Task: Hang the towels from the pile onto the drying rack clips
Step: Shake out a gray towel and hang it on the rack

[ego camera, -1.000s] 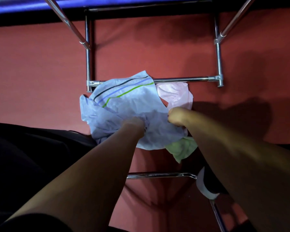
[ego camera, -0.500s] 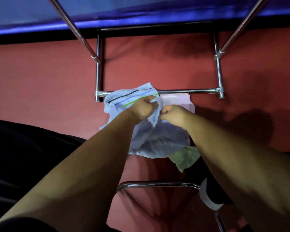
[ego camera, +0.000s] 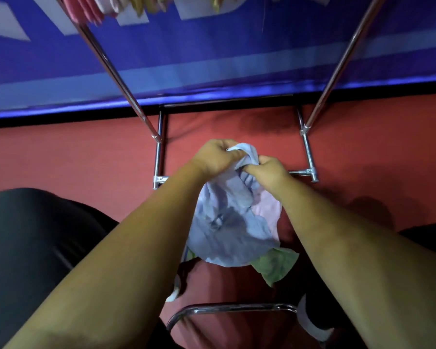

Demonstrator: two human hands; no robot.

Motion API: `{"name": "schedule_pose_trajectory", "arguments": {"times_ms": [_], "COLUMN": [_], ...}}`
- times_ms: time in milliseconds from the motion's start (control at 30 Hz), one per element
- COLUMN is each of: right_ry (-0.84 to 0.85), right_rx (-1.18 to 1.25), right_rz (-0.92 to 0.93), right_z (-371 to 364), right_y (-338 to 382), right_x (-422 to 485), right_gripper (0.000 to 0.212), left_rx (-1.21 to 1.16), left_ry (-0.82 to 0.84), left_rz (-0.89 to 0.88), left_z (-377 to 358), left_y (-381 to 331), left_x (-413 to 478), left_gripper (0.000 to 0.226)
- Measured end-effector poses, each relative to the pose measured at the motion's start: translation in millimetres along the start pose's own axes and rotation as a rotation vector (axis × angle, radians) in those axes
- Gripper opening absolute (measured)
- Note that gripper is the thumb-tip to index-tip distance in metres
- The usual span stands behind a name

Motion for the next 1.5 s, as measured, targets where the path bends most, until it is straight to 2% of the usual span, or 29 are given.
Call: {"name": "schedule_pose_trajectory", "arguments": {"times_ms": [167, 300, 400, 467, 567, 667, 733, 833, 867, 967, 1067, 1133, 1167, 1233, 1267, 1333, 1400, 1500], "right_ry": [-0.07, -0.09, -0.089, -0.122, -0.193, -0.228, -0.223, -0.115, -0.071, -0.013, -0.011, -0.044, -0.052, -0.064, -0.094, -0.137, -0.186, -0.19], "right_rx": [-0.174, -0.424, -0.524, -0.528, -0.47, -0.34, -0.17, 0.087, 0.131, 0.256, 0.45, 0.661, 0.75, 0.87, 0.906, 0.979, 1.002, 0.934], "right_rz": [0.144, 0.206, 0.211, 0.218, 0.212, 0.177, 0.152, 0.047, 0.038, 0.04, 0.047, 0.041, 0.029, 0.029, 0.04, 0.062, 0.07, 0.107], "right_z": [25.8, 41.3, 57.3, 73.0, 93.4, 97.4, 93.8, 71.3, 62.0, 44.8, 38.5, 43.0, 44.2, 45.8, 50.4, 56.8, 64.0, 70.1], "right_y": [62.1, 112.6, 134.1, 150.5, 177.5, 195.1, 198.7, 192.8, 192.2, 194.4, 205.8, 209.6, 211.8, 220.5, 224.7, 233.9, 240.4, 252.8], "right_x": [-31.8, -65.1, -87.8, -107.7, -133.9, -156.3, -163.0, -168.0, -169.2, -173.2, -175.9, -175.4, -175.0, -180.6, -183.7, -196.4, -207.9, -224.4], "right_gripper": [0.04, 0.031, 0.027, 0.017, 0.022, 0.024, 0.022, 0.012, 0.011, 0.021, 0.029, 0.036, 0.034, 0.036, 0.037, 0.031, 0.028, 0.037], "left_rx": [0.182, 0.156, 0.079, 0.07, 0.098, 0.167, 0.271, 0.401, 0.363, 0.031, -0.237, -0.25, -0.205, -0.062, 0.004, 0.003, -0.067, -0.002], "left_ry": [-0.156, -0.309, -0.381, -0.417, -0.456, -0.395, -0.326, -0.241, -0.168, 0.079, 0.131, 0.126, 0.131, 0.013, -0.103, -0.315, -0.451, -0.532], "left_rz": [-0.031, -0.042, -0.047, -0.076, -0.105, -0.122, -0.118, -0.126, -0.133, -0.177, -0.313, -0.379, -0.417, -0.45, -0.445, -0.433, -0.448, -0.51], "left_z": [40.1, 75.8, 96.9, 107.5, 118.7, 111.2, 91.8, 57.3, 42.2, 6.6, 2.6, 5.0, 5.0, 18.1, 30.4, 57.6, 77.9, 96.5], "left_y": [-45.3, -86.1, -104.8, -117.0, -133.3, -150.7, -165.3, -184.3, -185.7, -179.2, -179.0, -181.2, -185.7, -187.4, -187.6, -190.4, -200.4, -232.7], "left_x": [-26.2, -64.1, -86.3, -98.5, -112.8, -120.2, -126.7, -136.3, -138.1, -146.8, -164.4, -176.9, -182.8, -185.9, -187.4, -195.3, -206.6, -217.6], "left_gripper": [0.024, 0.041, 0.043, 0.042, 0.041, 0.041, 0.041, 0.043, 0.041, 0.046, 0.05, 0.025, 0.023, 0.049, 0.05, 0.033, 0.022, 0.013]}}
Point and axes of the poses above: each hand's wrist, its own x-axis towards the middle knuckle, its own z-axis out of the back of the hand, y = z × x, the point moved 10 cm from there along x, towards the middle knuckle, and after that the axes turned 12 degrees about y, right-handed, at the moved point
